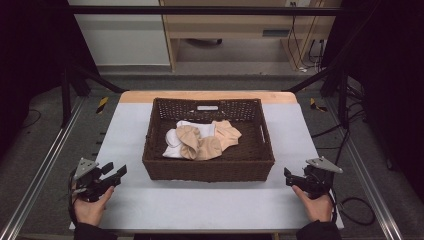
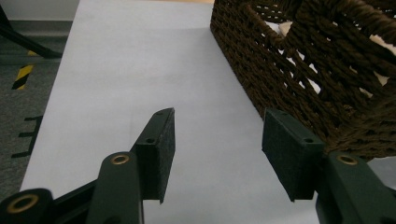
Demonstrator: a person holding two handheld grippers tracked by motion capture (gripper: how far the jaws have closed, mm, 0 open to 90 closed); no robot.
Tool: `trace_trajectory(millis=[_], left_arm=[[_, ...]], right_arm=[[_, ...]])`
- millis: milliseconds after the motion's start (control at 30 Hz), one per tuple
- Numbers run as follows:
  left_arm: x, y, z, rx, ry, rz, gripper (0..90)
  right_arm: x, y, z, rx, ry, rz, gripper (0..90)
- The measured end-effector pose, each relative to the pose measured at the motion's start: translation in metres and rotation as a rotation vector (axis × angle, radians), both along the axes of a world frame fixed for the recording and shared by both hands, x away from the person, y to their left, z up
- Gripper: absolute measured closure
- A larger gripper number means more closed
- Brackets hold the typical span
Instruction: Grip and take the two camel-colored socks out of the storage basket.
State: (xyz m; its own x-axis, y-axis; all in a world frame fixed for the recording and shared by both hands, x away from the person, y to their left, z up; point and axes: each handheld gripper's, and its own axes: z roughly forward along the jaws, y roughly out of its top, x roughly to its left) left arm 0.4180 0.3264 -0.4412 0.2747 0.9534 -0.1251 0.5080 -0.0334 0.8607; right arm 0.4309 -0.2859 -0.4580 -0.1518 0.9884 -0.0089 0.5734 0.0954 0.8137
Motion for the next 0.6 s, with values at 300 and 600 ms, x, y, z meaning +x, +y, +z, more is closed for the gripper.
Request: trace_trajectory(millis=[300, 600], left_arm=[[-0.002, 0.000, 0.011, -0.018, -0.027, 0.005, 39.9], [-0.003, -0.004, 0.027, -0.018, -0.069, -0.003, 39.2]], right_arm=[[-0.002, -0.002, 0.000, -0.002, -0.013, 0.003, 4.2], [-0.001, 0.000, 0.000, -0.014, -0.010, 0.003, 4.2]])
